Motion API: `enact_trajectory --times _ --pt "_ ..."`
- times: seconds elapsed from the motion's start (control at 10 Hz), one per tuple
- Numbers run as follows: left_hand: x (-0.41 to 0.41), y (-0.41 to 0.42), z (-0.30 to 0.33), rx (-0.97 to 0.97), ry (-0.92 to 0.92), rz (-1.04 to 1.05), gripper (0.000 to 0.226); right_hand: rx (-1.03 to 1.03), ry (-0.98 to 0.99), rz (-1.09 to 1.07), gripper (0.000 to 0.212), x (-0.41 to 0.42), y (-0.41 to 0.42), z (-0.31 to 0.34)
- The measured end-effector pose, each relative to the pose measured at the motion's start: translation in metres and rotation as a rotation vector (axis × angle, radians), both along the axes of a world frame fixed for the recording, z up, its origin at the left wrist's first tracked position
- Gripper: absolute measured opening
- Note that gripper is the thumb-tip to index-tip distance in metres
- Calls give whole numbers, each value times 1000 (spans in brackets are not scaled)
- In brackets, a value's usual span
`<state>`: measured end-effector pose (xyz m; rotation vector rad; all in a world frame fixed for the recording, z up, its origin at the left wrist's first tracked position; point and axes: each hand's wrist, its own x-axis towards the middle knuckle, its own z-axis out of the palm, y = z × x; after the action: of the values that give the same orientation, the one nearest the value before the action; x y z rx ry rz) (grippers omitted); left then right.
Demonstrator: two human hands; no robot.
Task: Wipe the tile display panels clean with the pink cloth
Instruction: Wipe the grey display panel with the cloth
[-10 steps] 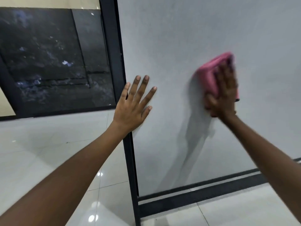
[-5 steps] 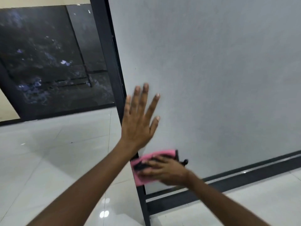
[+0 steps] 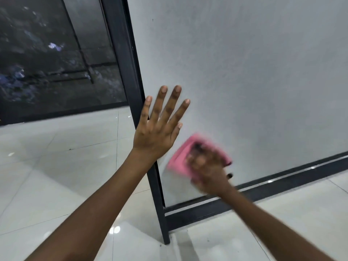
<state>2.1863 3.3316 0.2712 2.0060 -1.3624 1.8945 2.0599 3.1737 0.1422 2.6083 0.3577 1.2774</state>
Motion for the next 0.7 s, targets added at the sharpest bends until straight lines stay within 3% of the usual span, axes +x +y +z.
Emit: enact_trajectory --times 0.1,0.2,0.3,0.4,0.5,0.6,0.7 --pt "-4 -3 -7 -51 89 -29 59 -479 707 265 100 14 7 -117" --pt "-4 -2 -12 -59 93 -8 60 -762 703 125 95 6 -17 -114" --pt "-5 -2 -6 -35 94 46 61 -646 509 69 81 -41 -90 -69" --pt "-13 -3 -5 -61 143 31 59 -409 301 -21 76 -65 -136 16" --pt "-24 -16 41 -136 243 -120 57 -52 -37 -166 69 -69 -172 165" --pt "-25 -29 122 -279 256 -210 56 344 -342 -262 77 -62 -183 269" --pt "-26 -41 225 -435 261 -96 53 792 -601 -236 80 -39 -145 348"
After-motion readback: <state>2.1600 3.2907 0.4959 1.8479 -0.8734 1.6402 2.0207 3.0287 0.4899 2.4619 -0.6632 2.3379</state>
